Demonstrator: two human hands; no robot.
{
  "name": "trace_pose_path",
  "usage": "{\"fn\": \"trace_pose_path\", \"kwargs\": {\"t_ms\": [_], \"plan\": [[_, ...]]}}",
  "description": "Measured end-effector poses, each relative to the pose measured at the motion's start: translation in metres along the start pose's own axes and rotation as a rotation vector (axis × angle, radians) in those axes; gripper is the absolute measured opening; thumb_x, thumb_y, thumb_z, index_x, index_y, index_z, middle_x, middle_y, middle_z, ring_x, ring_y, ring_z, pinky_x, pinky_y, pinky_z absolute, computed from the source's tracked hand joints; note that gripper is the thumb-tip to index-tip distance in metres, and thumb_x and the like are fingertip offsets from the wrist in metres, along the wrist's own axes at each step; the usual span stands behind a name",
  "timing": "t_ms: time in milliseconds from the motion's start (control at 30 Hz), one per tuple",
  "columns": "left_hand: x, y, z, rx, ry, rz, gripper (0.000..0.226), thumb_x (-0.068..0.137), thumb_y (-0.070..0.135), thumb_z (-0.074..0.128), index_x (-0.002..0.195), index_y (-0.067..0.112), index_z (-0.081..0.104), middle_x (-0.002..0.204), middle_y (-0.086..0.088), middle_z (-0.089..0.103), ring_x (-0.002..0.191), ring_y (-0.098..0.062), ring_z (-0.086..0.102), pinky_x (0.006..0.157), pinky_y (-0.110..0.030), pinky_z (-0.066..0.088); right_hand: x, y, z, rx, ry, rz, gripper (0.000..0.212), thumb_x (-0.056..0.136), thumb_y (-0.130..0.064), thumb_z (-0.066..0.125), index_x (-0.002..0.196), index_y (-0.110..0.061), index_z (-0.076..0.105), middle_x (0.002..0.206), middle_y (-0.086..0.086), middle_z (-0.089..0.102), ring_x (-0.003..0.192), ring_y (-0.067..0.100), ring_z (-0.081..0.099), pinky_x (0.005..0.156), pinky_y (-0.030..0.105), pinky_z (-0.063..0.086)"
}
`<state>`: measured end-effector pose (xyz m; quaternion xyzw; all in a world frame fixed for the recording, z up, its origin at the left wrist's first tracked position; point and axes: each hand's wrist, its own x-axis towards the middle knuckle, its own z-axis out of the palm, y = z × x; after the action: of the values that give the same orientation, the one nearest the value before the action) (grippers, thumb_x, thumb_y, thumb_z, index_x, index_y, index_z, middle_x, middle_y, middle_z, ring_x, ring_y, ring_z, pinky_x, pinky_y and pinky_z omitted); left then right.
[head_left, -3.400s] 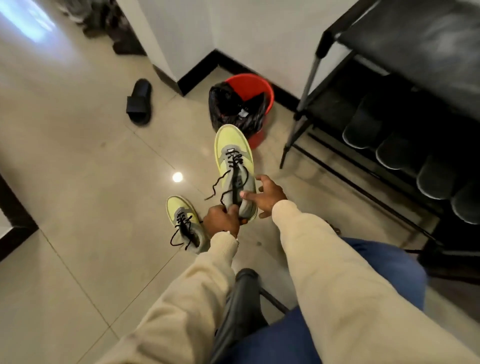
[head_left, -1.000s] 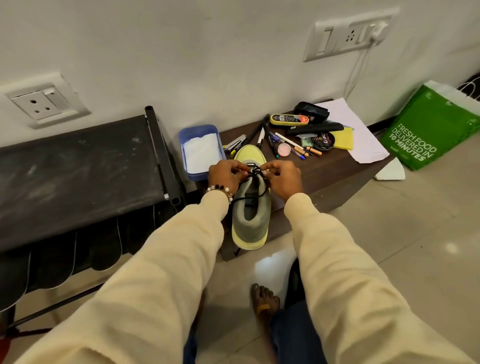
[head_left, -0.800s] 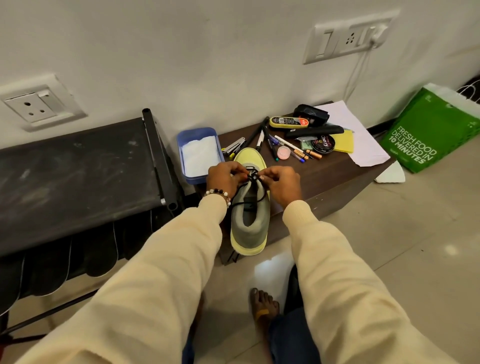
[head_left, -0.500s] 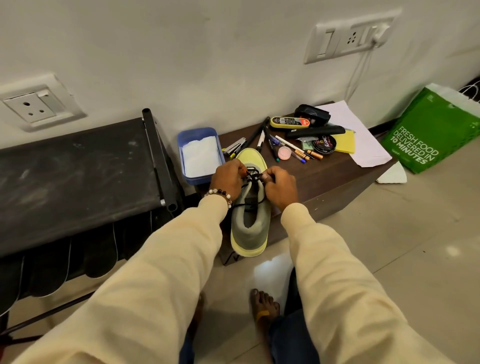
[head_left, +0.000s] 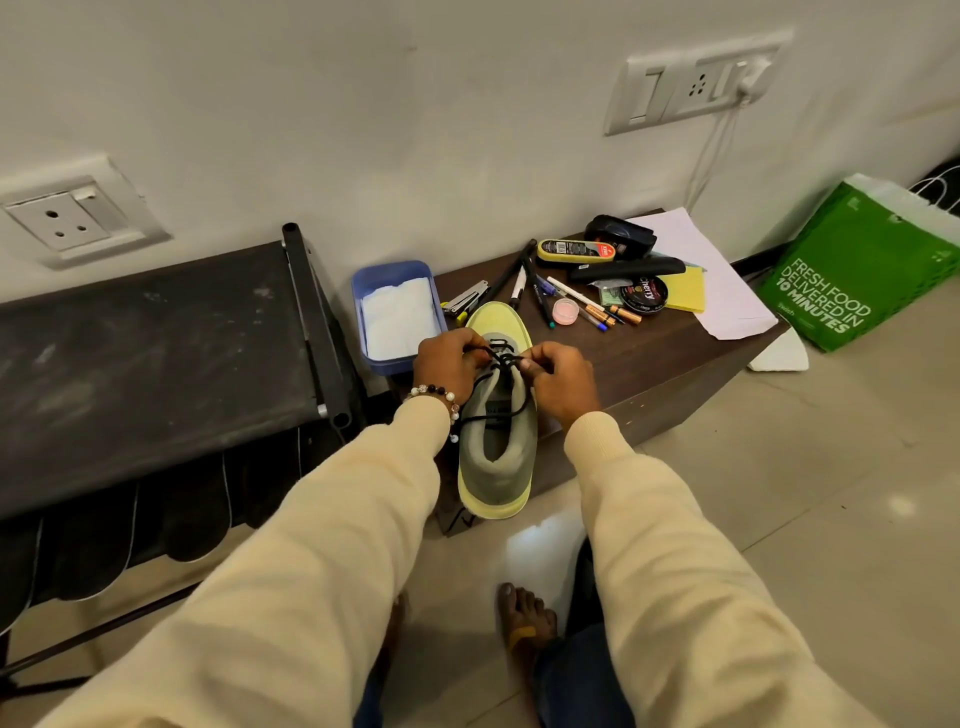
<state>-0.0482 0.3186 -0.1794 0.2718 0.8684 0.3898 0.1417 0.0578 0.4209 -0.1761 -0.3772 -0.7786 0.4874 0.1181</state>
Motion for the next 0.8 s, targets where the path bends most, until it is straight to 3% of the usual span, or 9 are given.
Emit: {"fn": "trace_pose_path", "kwargs": {"t_ms": [167,333,433,600,800], "plan": [[0.004,0.004,0.001,0.070,-0.010,-0.056,0.019,0.096,0.013,0.055,0.109,0.006,0.067,0.106,-0.014,0.068,0.102,-0.029,0.062,0.092,-0.036,0.049,0.002,-0.004,0.002,-0.025,0.009,0.028,0.010,0.094,-0.011,0.055,0.100,-0.010,0.063,0.093,0.003,0.061,0.089,0.014,0.056,0.078,0.027,0.044],[-0.007,0.003,-0.006,-0.163,0.060,-0.139,0.016,0.086,0.017,0.070,0.098,0.013,0.061,0.088,-0.003,0.065,0.086,-0.022,0.064,0.083,-0.038,0.055,-0.007,0.006,-0.004,0.343,0.130,0.112,0.016,0.086,0.001,0.063,0.090,-0.014,0.062,0.090,0.010,0.068,0.087,0.025,0.069,0.077,0.039,0.059],[-0.018,0.003,-0.008,-0.149,0.039,-0.073,0.010,0.085,0.014,0.071,0.095,0.010,0.070,0.094,-0.007,0.070,0.087,-0.019,0.064,0.086,-0.034,0.053,-0.012,0.011,-0.004,0.203,0.075,-0.009,0.017,0.084,0.001,0.065,0.087,-0.016,0.069,0.087,0.003,0.071,0.087,0.018,0.068,0.084,0.035,0.057],[-0.021,0.003,-0.010,-0.188,-0.061,-0.011,0.018,0.086,0.005,0.067,0.100,0.014,0.075,0.104,-0.005,0.071,0.097,-0.020,0.064,0.094,-0.039,0.052,-0.012,0.002,-0.006,0.071,-0.007,-0.112,0.026,0.089,-0.004,0.060,0.102,-0.023,0.072,0.099,0.000,0.070,0.095,0.012,0.063,0.091,0.028,0.050],[-0.016,0.004,-0.007,-0.079,-0.045,0.040,0.009,0.088,0.011,0.066,0.093,0.015,0.072,0.093,-0.002,0.071,0.090,-0.019,0.065,0.089,-0.038,0.054,-0.006,0.000,-0.008,0.014,-0.067,-0.110,0.017,0.089,-0.005,0.060,0.096,-0.017,0.071,0.094,-0.001,0.070,0.091,0.012,0.064,0.090,0.031,0.053]]}}
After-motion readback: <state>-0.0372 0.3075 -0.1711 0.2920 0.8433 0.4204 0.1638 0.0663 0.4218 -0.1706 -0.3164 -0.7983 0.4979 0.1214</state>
